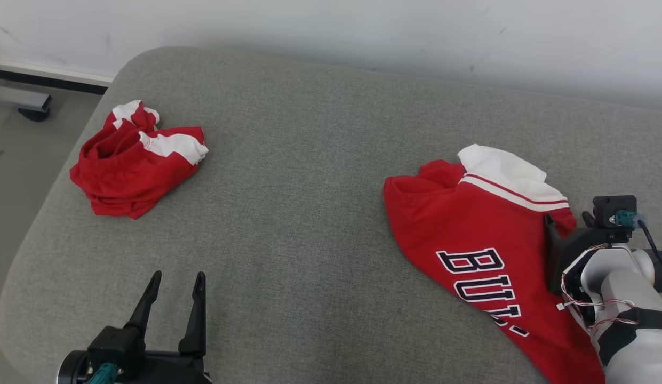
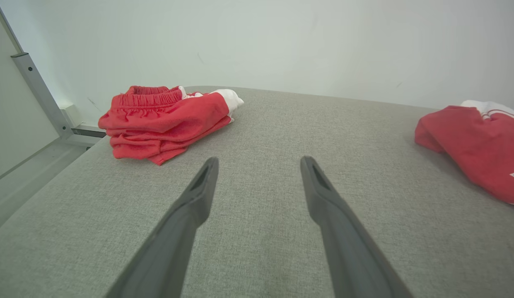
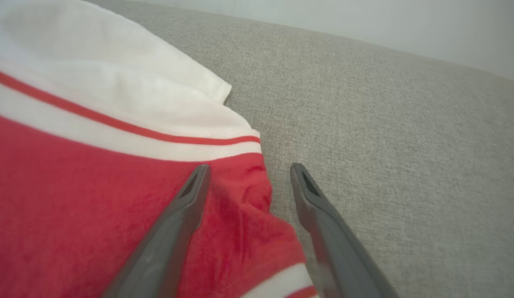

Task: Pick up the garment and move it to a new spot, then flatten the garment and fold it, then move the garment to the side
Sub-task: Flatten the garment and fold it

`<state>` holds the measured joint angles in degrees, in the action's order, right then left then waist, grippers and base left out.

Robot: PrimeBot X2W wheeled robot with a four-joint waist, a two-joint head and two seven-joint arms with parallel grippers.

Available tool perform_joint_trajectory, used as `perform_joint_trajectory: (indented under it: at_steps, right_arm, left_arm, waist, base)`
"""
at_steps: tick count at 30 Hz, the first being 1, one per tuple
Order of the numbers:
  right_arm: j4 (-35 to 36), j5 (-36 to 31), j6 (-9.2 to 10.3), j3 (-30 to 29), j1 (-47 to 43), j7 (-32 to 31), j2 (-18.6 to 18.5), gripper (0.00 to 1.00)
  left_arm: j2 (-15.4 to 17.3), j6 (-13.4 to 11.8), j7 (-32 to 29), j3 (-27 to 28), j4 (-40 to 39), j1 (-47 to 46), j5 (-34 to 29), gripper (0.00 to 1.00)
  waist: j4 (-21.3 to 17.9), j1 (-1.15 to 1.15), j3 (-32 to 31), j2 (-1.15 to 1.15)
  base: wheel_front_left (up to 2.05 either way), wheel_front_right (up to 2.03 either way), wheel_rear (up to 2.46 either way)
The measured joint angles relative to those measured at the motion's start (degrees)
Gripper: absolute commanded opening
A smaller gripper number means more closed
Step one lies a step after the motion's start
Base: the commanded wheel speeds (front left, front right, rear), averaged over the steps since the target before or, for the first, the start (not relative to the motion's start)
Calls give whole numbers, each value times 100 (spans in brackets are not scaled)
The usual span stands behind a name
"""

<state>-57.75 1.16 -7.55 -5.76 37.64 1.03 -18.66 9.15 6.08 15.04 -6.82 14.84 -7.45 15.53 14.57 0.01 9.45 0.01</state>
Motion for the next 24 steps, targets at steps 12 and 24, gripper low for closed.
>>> perform_joint_trajectory:
  at_steps: [12, 24]
  right_arm:
    - [-357, 130, 0, 240, 817, 879, -261, 0]
    - [-2, 224, 0, 352, 1086, 1184, -838, 0]
  left_arm:
    - [-68, 63, 0, 123, 87, -9, -107, 100]
    - [-151, 101, 0, 199, 122, 155, -167, 100]
  waist:
    - [-107, 0, -72, 0]
    - [-294, -2, -390, 0]
  base:
    - [0, 0, 0]
    - [0, 0, 0]
